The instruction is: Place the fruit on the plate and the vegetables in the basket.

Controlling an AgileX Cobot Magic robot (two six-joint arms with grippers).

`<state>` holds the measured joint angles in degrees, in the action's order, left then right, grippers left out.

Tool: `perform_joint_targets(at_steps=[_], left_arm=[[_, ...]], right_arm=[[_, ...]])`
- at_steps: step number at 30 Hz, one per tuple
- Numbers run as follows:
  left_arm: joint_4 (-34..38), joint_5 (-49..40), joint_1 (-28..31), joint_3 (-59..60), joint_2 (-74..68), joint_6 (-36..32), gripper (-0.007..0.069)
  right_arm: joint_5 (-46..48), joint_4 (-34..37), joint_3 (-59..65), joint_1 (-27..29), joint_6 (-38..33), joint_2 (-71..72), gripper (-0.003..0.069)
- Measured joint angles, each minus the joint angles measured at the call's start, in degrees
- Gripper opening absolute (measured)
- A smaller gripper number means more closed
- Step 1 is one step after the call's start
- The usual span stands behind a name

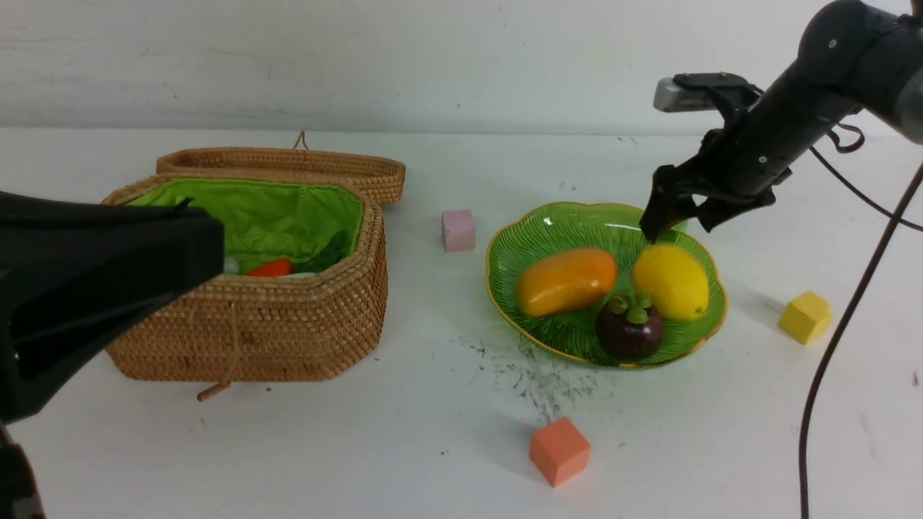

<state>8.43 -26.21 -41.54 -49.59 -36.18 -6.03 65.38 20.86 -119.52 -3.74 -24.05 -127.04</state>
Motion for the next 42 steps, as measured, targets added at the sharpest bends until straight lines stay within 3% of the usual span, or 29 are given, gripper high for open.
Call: perform_joint_targets(at_steps=[3,7,14,15,17,24,31,42], left_arm=[[0.00,0.05,0.00,0.00,0.00,0.00,0.0002],[-0.27,0.07,0.00,0.00,0.00,0.00,0.0005],[-2.59,0.58,0.00,0.45,1.69,1.56,-0.0013],[-2.77,0.66,0.00,1.31,3.18,2.47,-0.0013],[-2.77,1.14,0.00,4.53,7.31,3.95,-0.0013],[-2.77,5.27,0.00,18.82,20.54,9.52,-0.0013],[-2.77,17.59,0.00,33.60,26.66,13.26,-0.0013],[-2.77,19.85,0.00,38.80,26.66,13.38,-0.0013]], right_arm=[[0.37,-0.14,0.00,0.00,0.05,1.67,0.0658],[4.32,-0.63,0.00,0.00,3.51,6.31,0.0542],[5.45,-1.97,4.13,0.00,10.11,17.99,0.0176],[5.44,-2.93,6.99,0.00,11.37,21.08,0.0086],[5.46,-4.93,13.72,0.00,13.51,28.47,0.0000],[5.99,-7.98,38.97,0.00,17.90,51.16,-0.0008],[3.45,-9.29,65.96,0.00,25.03,80.11,0.0001],[-2.29,-14.55,80.66,0.00,32.48,107.21,0.0012]])
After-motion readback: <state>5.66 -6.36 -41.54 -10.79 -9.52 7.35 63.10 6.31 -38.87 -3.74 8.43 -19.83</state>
